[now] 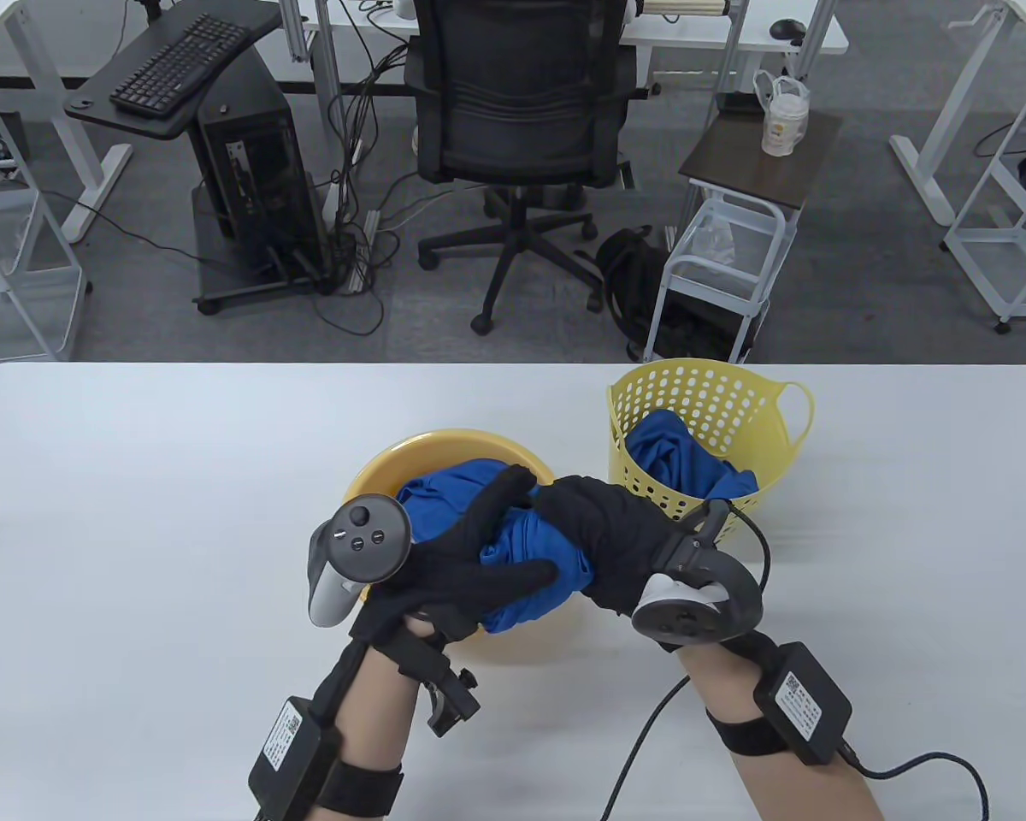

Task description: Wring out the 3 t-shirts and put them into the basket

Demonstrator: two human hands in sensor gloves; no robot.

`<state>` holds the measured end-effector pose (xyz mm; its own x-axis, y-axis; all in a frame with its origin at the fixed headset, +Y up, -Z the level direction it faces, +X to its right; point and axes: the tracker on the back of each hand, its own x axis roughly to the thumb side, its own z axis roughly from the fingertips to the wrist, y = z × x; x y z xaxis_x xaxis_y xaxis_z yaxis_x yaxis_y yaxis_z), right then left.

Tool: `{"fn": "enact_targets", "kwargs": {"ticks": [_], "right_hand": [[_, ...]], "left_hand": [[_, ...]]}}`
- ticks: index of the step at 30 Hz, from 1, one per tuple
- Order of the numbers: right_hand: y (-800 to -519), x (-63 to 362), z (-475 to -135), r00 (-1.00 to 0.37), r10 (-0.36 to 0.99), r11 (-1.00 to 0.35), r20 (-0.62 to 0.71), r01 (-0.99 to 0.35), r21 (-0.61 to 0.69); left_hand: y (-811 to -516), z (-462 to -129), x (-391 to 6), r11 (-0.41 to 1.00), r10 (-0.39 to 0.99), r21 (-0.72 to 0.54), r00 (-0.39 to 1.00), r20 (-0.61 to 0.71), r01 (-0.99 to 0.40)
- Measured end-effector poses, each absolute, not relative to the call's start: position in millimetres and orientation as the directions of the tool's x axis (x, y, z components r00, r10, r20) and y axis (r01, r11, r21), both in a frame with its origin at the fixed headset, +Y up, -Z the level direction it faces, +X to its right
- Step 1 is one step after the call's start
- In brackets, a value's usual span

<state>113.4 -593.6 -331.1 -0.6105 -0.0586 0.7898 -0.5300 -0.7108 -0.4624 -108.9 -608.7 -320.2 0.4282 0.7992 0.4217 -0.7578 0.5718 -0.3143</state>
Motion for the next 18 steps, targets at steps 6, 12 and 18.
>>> {"fn": "enact_targets", "kwargs": {"ticks": [6,12,18], "right_hand": [[-608.4,118.6,-343.0,-0.681,-0.151,-0.735,0.717,-0.408,-0.542],[-597.7,121.8,-331.8,-0.687,-0.218,-0.639,0.693,-0.437,-0.634],[-582.7,132.9,-332.8,-0.581,0.066,-0.686,0.811,-0.617,-0.386]], "left_hand": [[-611.5,-315.7,-79.3,0.832,0.550,-0.219,0.715,0.432,-0.509],[-599.6,-306.4,-75.7,0.863,0.473,-0.093,0.731,0.491,-0.496],[-588.2,-294.5,-79.5,0.815,0.498,-0.054,0.649,0.575,-0.577]]}}
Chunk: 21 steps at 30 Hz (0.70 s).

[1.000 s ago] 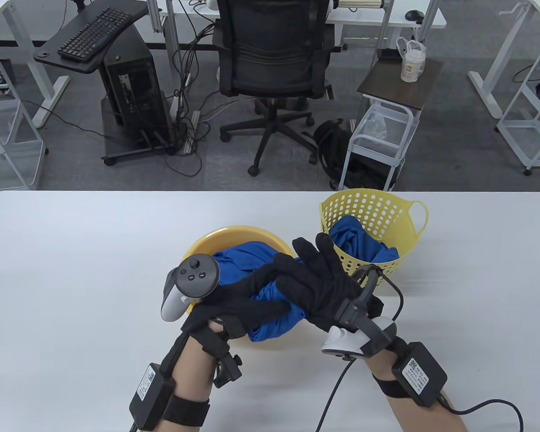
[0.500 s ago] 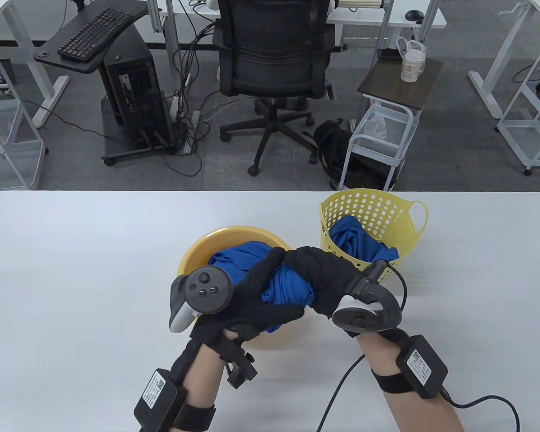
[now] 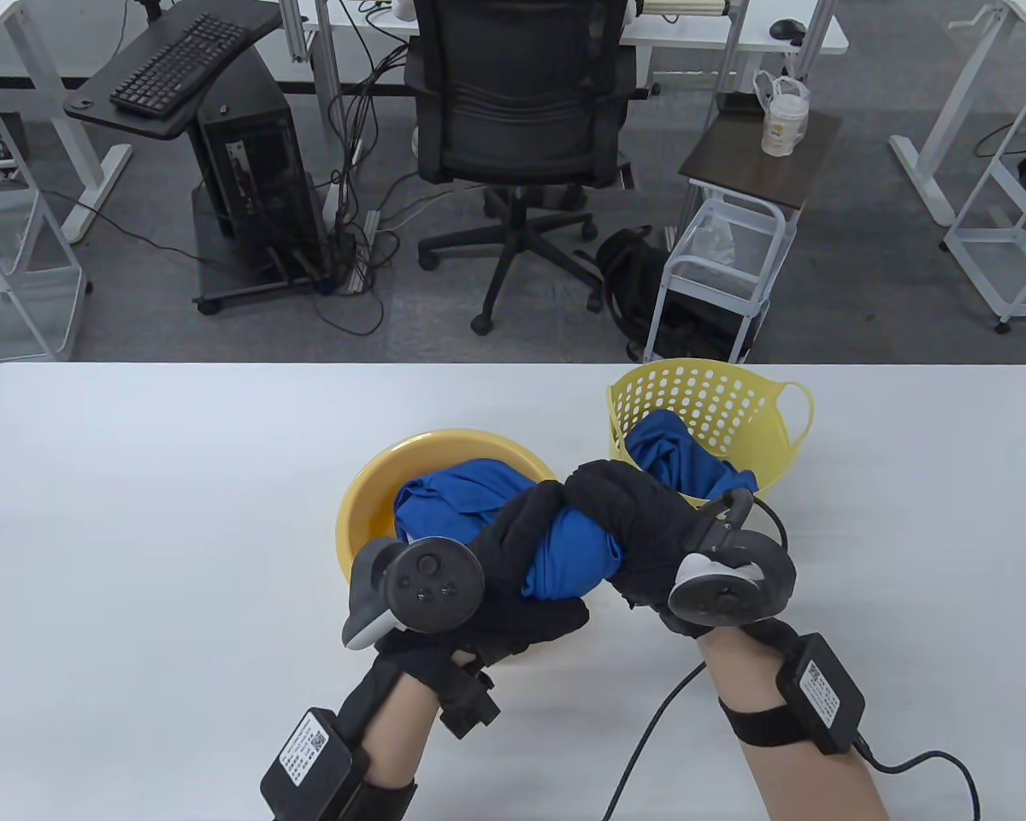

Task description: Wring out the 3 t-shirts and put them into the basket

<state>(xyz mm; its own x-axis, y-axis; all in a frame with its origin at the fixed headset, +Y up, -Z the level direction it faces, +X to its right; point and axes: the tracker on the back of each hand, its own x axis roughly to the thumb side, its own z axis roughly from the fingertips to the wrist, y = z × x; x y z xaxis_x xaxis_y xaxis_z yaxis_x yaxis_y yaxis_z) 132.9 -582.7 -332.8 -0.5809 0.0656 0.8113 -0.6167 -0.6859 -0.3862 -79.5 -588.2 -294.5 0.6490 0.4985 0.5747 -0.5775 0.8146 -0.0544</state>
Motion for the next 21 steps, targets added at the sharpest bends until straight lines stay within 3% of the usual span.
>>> {"fn": "enact_targets", "kwargs": {"ticks": [6,10,13,17,21], "right_hand": [[-591.5,129.1,-338.3,-0.725,0.028,-0.745,0.689,-0.474,-0.468],[-595.1,121.8,-332.7,-0.802,-0.071,-0.694,0.593,-0.388,-0.607],[-599.1,115.1,-333.0,-0.825,-0.007,-0.697,0.566,-0.402,-0.594],[-601.9,114.1,-337.1,-0.756,0.148,-0.683,0.637,-0.544,-0.487],[-594.6,116.9,-331.6,-0.721,0.244,-0.651,0.649,-0.617,-0.441]], "left_hand": [[-600.9,-296.1,-62.0,0.909,0.324,0.065,0.797,0.510,-0.411],[-606.2,-297.3,-55.7,0.925,0.222,0.184,0.867,0.446,-0.332],[-609.4,-296.5,-55.2,0.909,0.136,0.322,0.921,0.366,-0.263],[-608.0,-293.6,-58.3,0.846,-0.053,0.518,0.947,0.318,-0.126],[-602.1,-287.5,-60.4,0.811,-0.057,0.568,0.947,0.315,-0.139]]}}
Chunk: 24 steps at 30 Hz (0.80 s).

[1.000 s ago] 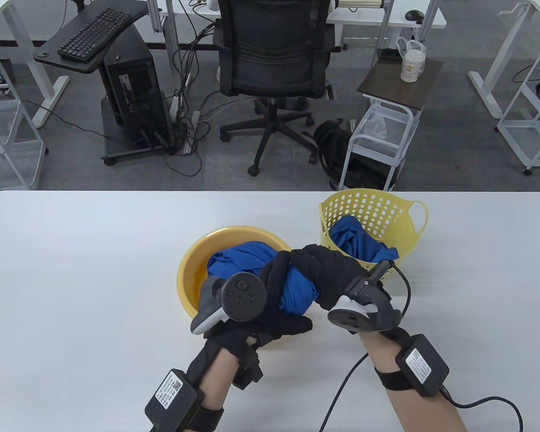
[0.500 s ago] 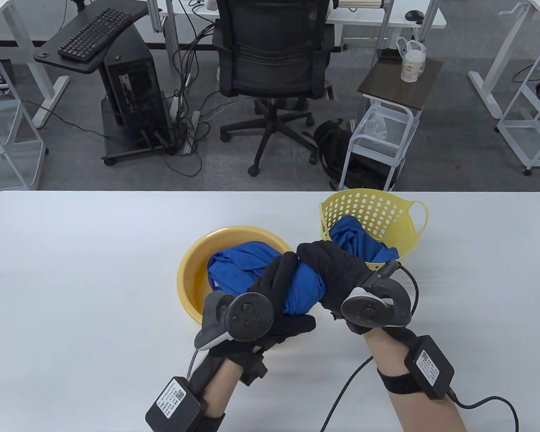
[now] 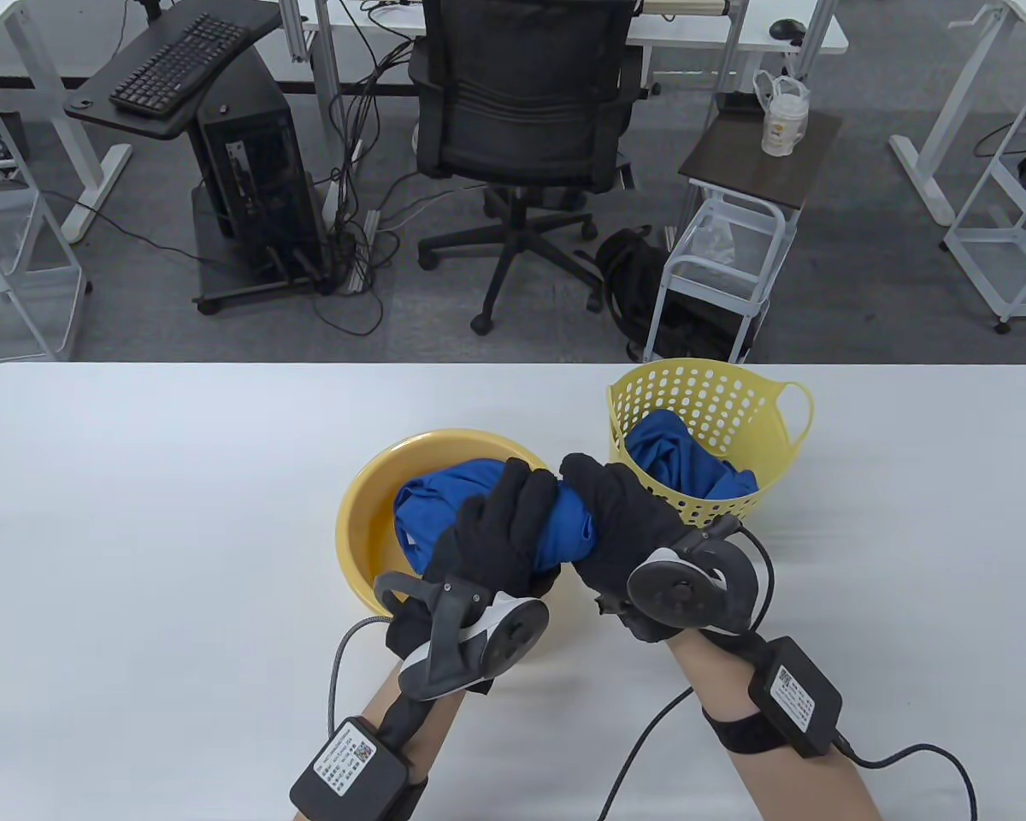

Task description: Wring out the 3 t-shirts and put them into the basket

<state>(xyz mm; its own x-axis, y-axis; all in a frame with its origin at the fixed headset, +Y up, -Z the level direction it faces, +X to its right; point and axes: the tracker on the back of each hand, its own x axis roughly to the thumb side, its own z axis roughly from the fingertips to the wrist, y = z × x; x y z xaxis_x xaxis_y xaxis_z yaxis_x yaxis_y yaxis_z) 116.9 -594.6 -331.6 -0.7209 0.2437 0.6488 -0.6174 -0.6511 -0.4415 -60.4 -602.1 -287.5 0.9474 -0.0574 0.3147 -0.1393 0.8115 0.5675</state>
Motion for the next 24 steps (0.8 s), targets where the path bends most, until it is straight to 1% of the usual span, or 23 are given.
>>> {"fn": "enact_targets", "kwargs": {"ticks": [4,5,10,13,17,24], "right_hand": [[-600.5,117.4,-335.8,-0.669,0.414,-0.629,0.617,-0.701,-0.337],[-601.8,116.9,-337.5,-0.653,0.443,-0.614,0.614,-0.721,-0.323],[-609.7,115.0,-343.7,-0.635,0.519,-0.616,0.572,-0.742,-0.264],[-613.1,115.5,-347.5,-0.640,0.531,-0.631,0.556,-0.736,-0.245],[-616.5,116.8,-353.7,-0.624,0.576,-0.642,0.529,-0.745,-0.180],[-622.8,115.4,-358.6,-0.616,0.625,-0.644,0.479,-0.754,-0.129]], "left_hand": [[-600.8,-284.7,-58.9,0.824,-0.084,0.558,0.953,0.291,-0.098],[-601.6,-284.1,-58.4,0.813,-0.098,0.575,0.954,0.284,-0.088],[-606.1,-287.5,-58.7,0.822,-0.112,0.566,0.957,0.267,-0.062],[-610.4,-290.7,-57.4,0.827,-0.109,0.559,0.959,0.263,-0.059],[-613.1,-293.8,-56.4,0.838,-0.107,0.544,0.960,0.260,-0.053],[-613.6,-297.6,-57.6,0.855,-0.108,0.517,0.960,0.259,-0.043]]}}
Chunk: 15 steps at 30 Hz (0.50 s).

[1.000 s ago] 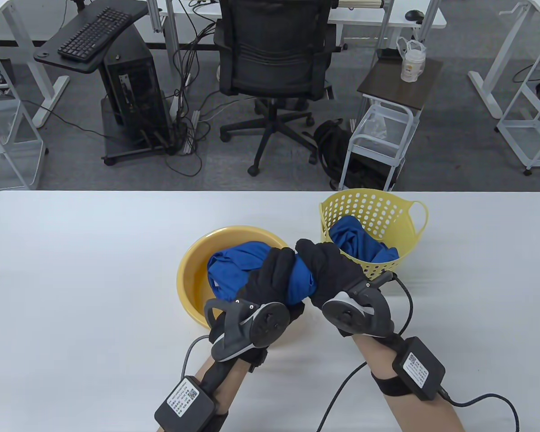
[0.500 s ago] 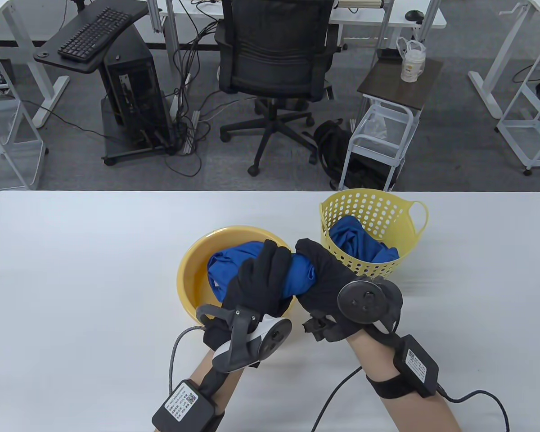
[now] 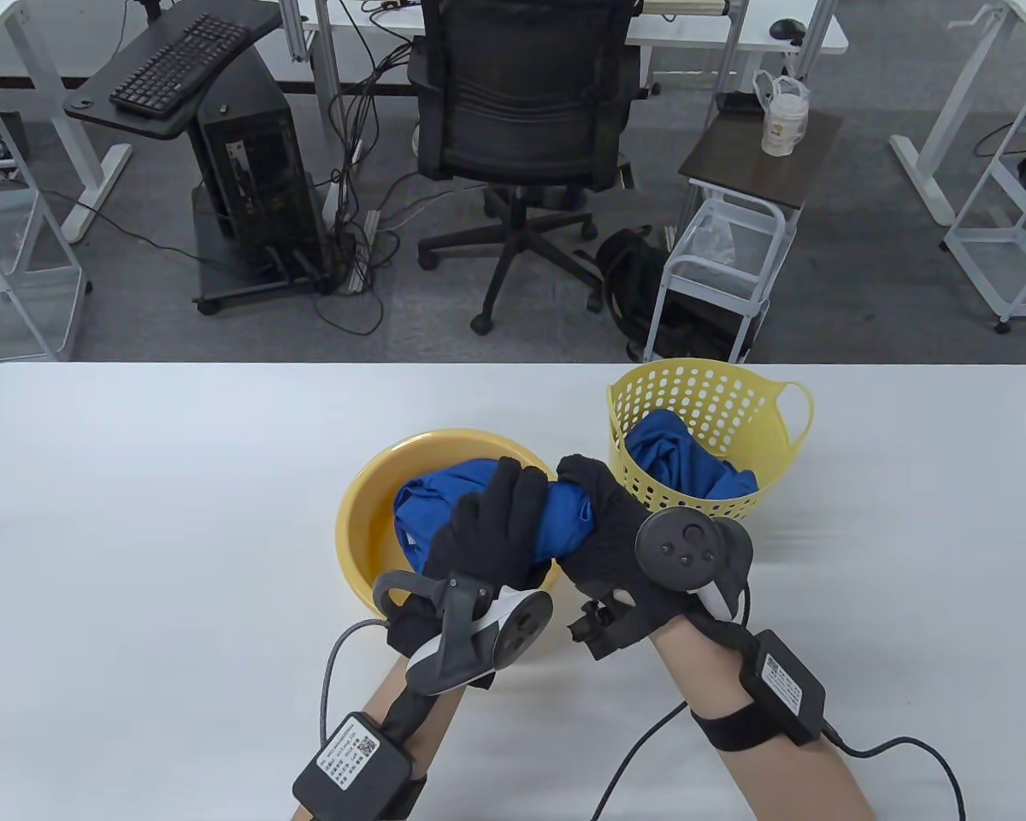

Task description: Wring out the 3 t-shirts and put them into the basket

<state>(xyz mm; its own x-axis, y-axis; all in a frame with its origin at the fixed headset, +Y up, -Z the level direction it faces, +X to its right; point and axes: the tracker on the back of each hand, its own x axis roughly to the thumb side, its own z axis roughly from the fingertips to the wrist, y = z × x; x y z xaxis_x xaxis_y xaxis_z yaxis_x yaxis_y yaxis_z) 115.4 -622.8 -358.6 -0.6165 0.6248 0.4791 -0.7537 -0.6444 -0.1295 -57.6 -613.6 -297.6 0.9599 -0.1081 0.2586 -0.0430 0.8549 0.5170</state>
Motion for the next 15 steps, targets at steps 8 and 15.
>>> {"fn": "enact_targets", "kwargs": {"ticks": [8,15], "right_hand": [[-616.0,119.2,-357.2,-0.590,0.645,-0.632,0.485,-0.769,-0.095],[-621.4,118.2,-358.4,-0.586,0.660,-0.628,0.469,-0.774,-0.083]], "left_hand": [[-603.7,-288.1,-52.4,0.845,-0.119,0.534,0.964,0.237,-0.027],[-606.6,-289.9,-53.5,0.852,-0.126,0.523,0.962,0.241,-0.020]]}}
